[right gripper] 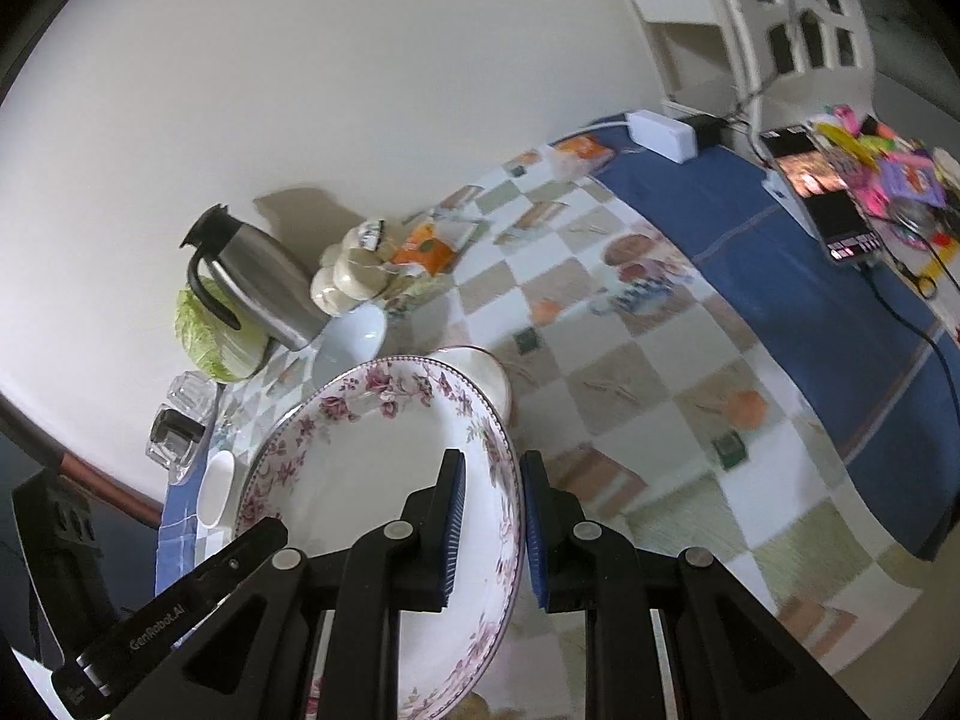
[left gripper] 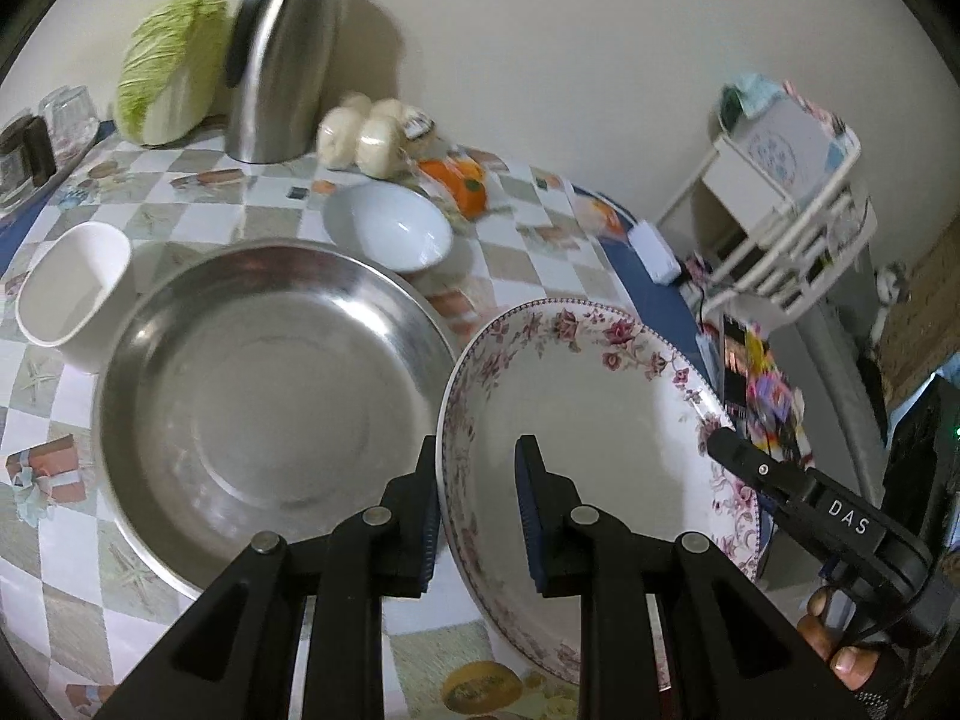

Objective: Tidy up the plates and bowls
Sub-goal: 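Carry the floral plate with both tools and lower it into the steel basin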

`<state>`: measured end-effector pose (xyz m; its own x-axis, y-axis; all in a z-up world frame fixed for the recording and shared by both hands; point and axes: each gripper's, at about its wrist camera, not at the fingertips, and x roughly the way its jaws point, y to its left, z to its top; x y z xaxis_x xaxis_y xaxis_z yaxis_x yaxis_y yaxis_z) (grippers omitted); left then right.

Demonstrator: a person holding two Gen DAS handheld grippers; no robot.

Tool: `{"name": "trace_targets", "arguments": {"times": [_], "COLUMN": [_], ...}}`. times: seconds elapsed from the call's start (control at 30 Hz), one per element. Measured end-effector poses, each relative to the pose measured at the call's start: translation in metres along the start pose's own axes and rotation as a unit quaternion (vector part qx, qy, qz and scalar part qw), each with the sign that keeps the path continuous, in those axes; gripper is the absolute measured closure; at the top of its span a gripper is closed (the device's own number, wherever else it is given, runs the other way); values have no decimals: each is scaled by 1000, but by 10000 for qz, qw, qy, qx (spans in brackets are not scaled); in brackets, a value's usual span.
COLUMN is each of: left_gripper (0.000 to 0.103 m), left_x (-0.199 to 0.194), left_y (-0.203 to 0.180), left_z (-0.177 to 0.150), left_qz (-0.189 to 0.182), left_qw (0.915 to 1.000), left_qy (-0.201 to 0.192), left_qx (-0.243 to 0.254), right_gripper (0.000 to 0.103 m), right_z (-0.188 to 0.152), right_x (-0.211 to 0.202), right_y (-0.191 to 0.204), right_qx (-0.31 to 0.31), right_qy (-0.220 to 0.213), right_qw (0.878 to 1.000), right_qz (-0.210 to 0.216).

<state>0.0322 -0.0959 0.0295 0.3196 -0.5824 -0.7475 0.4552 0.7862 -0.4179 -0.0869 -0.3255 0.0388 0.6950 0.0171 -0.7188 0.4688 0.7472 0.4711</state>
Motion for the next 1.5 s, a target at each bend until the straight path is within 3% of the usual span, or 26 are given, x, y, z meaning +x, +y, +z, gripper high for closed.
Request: {"name": "trace_targets", "arguments": {"times": [0.83, 1.23, 1.5], "left_gripper": [80, 79, 79], "left_x": [-41, -47, -43], "left_y": [119, 156, 161], "left_z": [38, 41, 40], "left_qz": [279, 322, 335], "left_qw": [9894, 9824, 9821], "left_qy": [-662, -771, -724], "left_qx": [-1262, -1672, -1709], "right_gripper": [83, 83, 83], "right_z": [8, -1, -3], "right_x": [67, 91, 101], "right_y": [123, 146, 147], "right_qx": [-735, -806, -808], "right_qy": [327, 542, 632], "right_qw": [9939, 9907, 9900], "right_qz": [752, 956, 966]}}
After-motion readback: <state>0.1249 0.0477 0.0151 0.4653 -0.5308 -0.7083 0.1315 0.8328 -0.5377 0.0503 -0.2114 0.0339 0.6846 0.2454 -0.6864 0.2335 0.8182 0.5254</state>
